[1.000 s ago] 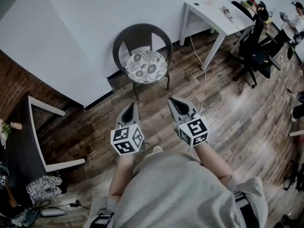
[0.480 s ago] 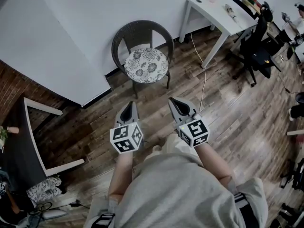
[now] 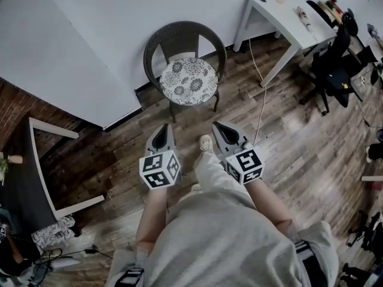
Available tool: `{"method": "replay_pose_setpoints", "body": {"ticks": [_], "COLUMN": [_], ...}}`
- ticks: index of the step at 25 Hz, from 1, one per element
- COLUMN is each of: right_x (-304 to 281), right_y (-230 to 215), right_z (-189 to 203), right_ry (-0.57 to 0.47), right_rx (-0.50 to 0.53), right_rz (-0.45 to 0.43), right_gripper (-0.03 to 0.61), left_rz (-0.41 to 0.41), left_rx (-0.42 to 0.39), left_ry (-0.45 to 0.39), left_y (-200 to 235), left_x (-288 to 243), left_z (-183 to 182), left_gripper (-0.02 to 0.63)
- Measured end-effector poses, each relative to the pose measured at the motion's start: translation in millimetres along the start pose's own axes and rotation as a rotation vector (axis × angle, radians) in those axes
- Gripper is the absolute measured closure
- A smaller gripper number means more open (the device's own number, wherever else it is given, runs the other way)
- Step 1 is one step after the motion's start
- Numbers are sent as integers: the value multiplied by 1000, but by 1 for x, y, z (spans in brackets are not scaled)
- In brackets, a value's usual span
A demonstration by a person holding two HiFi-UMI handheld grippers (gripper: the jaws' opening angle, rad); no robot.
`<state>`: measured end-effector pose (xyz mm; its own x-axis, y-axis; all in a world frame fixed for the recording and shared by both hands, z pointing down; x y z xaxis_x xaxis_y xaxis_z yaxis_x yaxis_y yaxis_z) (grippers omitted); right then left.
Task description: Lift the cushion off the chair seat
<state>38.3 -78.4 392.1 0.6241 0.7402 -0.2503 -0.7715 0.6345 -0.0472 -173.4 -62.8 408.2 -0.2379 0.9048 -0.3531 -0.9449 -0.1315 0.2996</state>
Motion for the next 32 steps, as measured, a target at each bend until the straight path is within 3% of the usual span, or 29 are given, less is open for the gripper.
{"method": "replay_pose_setpoints", "body": {"ticks": [8,17,22,32], "right_x": [-51,-99,-124,-175], "right_y": [-42,-82,-103,-147], "right_z": [2,22,34,76], "right_ry": [24,74,91,151], "right_rx": [-28,-63,-88,-140], "right_rz": [-17,-11,-8,15], "right_gripper": [578,578,578,578], "left_rz": [23,18,12,-2], "left_rx": [5,6,-15,4], "left_ry": [24,82,111,215], "left_y": [9,30,43,68], "left_x": [-59,-134,-179,-264], "left_z": [-7,7,22,81], "left_gripper": [600,469,416,393]}}
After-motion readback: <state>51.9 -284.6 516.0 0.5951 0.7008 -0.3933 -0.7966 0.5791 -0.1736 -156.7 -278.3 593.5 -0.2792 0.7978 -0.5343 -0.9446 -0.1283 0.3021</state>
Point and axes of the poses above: the fingertips, and each gripper's own axes: x backward along the fingers, y to its left, z out of its underside, the point moved 8 cm from there along x, backward along the fingers, and after that the axes turned 3 degrees about z, right-handed, at the moved point
